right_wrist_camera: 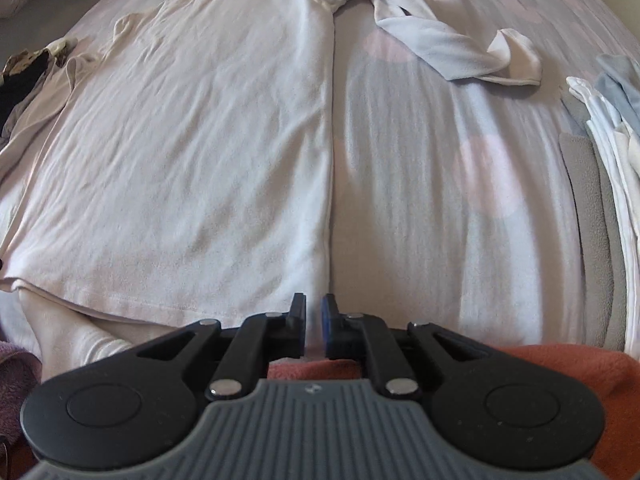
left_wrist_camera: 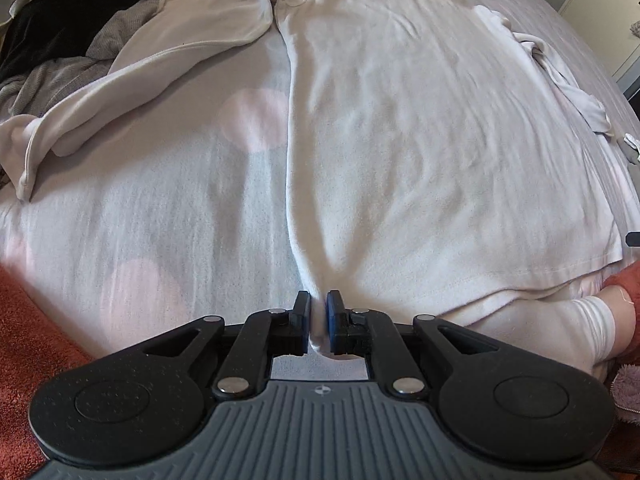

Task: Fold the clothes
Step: 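Open both grippers to release the hem and lift them away, then grasp the white shirt sleeve cuff with the left gripper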

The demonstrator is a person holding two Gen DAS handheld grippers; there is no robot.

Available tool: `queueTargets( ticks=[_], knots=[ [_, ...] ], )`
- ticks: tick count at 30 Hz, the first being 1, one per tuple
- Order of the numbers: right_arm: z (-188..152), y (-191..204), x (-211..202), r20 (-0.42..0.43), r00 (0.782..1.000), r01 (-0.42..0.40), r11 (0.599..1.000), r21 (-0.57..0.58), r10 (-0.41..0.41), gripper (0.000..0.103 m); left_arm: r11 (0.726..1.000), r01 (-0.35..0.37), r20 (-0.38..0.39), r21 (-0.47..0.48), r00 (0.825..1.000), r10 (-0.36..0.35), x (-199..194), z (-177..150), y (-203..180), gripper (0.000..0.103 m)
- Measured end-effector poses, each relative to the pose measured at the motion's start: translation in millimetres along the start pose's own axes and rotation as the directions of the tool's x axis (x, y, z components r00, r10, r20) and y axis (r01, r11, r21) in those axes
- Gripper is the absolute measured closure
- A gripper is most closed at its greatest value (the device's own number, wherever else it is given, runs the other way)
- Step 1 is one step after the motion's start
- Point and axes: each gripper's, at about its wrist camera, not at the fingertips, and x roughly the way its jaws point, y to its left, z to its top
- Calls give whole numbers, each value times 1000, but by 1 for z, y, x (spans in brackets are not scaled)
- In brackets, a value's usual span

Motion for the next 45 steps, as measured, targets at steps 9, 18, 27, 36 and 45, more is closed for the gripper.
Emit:
queueTargets(
  ticks=[9,18,27,36,45],
  knots=[
    [20,0,-23,175,983,47,999,-6,-45,66,995,-6,108,-96,994,17,-31,31,43,76],
    [55,2,11,349,932,74,994,75,-96,61,952,-160,247,-261,942,227,-42,82,114,62],
    [61,-22,40,316,948,-60,972,227,-15,51,911,-395,183,-115,893,410,0,105,152,54],
    [66,-24,55,261,965,-79,966,245,13,51,896,-431,130,110,900,417,23,96,127,95],
    [66,-24,56,256,966,-89,967,239,25,51,963,-245,60,116,969,239,15,71,103,100]
  ],
)
